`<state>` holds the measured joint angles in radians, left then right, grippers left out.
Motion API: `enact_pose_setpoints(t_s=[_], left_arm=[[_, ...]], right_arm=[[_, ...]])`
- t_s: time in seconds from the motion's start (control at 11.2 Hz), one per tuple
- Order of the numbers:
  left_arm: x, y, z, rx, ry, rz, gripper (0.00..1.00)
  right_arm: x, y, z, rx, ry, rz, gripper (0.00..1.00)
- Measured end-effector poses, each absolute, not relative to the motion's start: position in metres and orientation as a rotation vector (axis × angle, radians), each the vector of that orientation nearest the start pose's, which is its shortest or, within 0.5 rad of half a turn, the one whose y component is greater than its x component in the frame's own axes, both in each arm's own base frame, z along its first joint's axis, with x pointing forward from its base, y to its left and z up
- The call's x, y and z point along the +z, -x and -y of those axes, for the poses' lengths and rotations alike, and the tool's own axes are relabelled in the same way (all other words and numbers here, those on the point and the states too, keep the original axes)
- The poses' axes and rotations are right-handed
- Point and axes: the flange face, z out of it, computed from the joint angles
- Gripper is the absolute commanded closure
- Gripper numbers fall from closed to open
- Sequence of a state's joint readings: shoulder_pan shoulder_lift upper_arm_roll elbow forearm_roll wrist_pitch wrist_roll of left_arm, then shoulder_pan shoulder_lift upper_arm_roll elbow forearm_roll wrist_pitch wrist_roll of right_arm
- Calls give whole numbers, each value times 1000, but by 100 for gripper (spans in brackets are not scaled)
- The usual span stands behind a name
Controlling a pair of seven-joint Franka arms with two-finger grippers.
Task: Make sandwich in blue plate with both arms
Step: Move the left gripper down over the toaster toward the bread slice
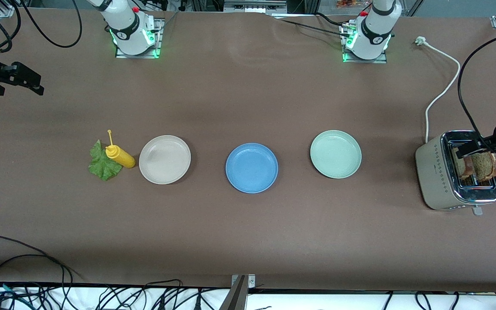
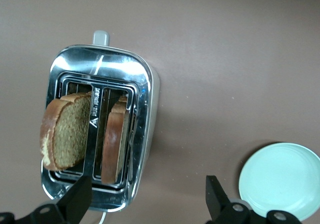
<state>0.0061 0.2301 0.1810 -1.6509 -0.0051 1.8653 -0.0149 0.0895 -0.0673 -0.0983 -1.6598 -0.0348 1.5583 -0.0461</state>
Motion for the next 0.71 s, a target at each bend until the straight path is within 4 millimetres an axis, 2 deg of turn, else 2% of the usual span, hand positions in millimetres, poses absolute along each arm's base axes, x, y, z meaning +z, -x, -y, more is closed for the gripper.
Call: enact_pose_setpoints(t_s=[0.71], left_arm=[[403,-641,-141,54,3054,310,0]], right_arm=[[617,-532,10,57,3168,61,0]])
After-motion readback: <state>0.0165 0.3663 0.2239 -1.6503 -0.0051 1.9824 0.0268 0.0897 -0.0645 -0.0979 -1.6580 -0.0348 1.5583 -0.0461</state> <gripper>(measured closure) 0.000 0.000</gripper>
